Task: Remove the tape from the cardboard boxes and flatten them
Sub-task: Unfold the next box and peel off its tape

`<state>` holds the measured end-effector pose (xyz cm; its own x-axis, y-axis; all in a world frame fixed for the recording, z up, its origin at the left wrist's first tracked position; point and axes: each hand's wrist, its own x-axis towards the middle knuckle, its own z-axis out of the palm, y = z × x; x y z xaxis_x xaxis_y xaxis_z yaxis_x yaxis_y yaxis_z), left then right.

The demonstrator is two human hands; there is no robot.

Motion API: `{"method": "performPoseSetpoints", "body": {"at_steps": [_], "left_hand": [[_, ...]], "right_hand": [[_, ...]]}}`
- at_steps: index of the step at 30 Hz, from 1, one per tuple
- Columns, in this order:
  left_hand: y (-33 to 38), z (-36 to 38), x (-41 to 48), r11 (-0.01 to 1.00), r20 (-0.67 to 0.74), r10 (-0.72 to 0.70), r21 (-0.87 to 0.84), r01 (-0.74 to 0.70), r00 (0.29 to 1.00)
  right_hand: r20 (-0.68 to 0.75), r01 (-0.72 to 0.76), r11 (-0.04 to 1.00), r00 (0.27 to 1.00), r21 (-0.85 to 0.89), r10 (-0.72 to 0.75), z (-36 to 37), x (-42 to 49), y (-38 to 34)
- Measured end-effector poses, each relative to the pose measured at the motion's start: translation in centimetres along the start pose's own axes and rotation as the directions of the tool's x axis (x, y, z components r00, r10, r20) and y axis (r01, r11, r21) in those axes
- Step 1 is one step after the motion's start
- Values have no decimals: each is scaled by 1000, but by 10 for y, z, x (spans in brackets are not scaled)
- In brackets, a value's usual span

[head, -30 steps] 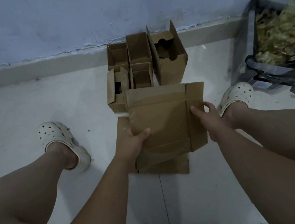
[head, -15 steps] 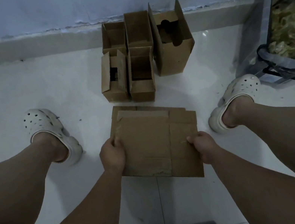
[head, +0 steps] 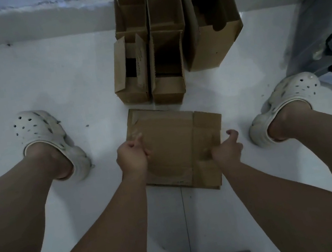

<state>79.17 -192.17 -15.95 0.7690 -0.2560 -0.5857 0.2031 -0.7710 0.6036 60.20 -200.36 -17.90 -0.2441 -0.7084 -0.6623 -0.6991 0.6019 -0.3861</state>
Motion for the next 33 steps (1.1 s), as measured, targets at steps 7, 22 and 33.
{"method": "performPoseSetpoints", "body": {"at_steps": [7, 22, 33], "left_hand": [[-10, 0, 1, 996, -209, -86, -26, 82, 974], [2, -14, 3, 964, -359, -218, -224, 143, 908], [11, 6, 1, 985, 376, 27, 148, -89, 926]], "right_hand": [[-57, 489, 872, 870, -32, -490, 8, -9, -63], [174, 630, 754, 777, -186, -605, -3, 9, -141], [-350, 611, 766, 775, 202, -526, -21, -8, -139]]}}
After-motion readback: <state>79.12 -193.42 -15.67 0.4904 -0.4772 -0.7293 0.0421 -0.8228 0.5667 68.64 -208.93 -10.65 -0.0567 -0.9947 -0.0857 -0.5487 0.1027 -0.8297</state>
